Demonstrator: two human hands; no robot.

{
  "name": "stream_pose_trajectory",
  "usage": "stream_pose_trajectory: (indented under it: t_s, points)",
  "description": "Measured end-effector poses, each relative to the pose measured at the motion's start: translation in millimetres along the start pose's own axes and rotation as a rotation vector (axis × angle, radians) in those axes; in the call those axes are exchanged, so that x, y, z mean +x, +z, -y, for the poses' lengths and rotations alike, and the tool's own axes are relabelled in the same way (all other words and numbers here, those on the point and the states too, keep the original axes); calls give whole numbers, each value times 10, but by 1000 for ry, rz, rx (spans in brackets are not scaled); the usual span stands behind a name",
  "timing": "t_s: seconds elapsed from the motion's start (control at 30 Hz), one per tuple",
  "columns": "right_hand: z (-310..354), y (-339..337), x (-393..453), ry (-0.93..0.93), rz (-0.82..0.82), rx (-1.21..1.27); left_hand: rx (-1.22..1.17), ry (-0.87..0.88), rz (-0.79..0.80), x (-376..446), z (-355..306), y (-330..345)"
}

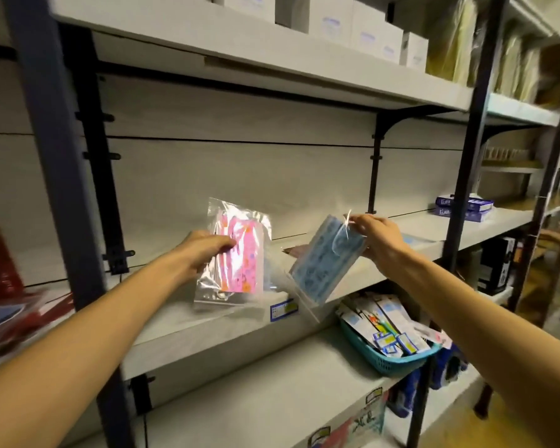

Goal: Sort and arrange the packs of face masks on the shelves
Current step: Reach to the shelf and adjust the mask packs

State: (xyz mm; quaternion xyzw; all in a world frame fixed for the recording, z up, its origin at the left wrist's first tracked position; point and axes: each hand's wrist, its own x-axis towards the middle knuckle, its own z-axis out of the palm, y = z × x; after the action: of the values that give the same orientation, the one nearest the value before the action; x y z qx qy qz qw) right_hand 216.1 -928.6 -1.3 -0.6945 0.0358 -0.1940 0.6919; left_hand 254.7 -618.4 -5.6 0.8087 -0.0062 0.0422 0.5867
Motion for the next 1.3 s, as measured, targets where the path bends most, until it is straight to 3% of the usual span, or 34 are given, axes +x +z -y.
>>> stream_pose_trajectory:
  t_s: [0.43, 0.63, 0.8, 1.13, 1.3]
  points:
    - [-70, 377, 1135, 110, 232, 54, -127, -98, -205, 670, 145, -190]
    - [-335, 334, 1798, 143, 321, 26, -178, -108, -218, 1022, 3, 242]
    - [-557, -137, 2518, 158, 368, 53, -239, -50, -230, 1472, -316, 1086]
    - [-836, -1641, 3903, 233, 321, -38, -231, -167, -78, 2367, -798, 2684]
    - [-839, -2349, 4371, 185, 338, -369, -204, -131, -86, 2680, -805, 3216]
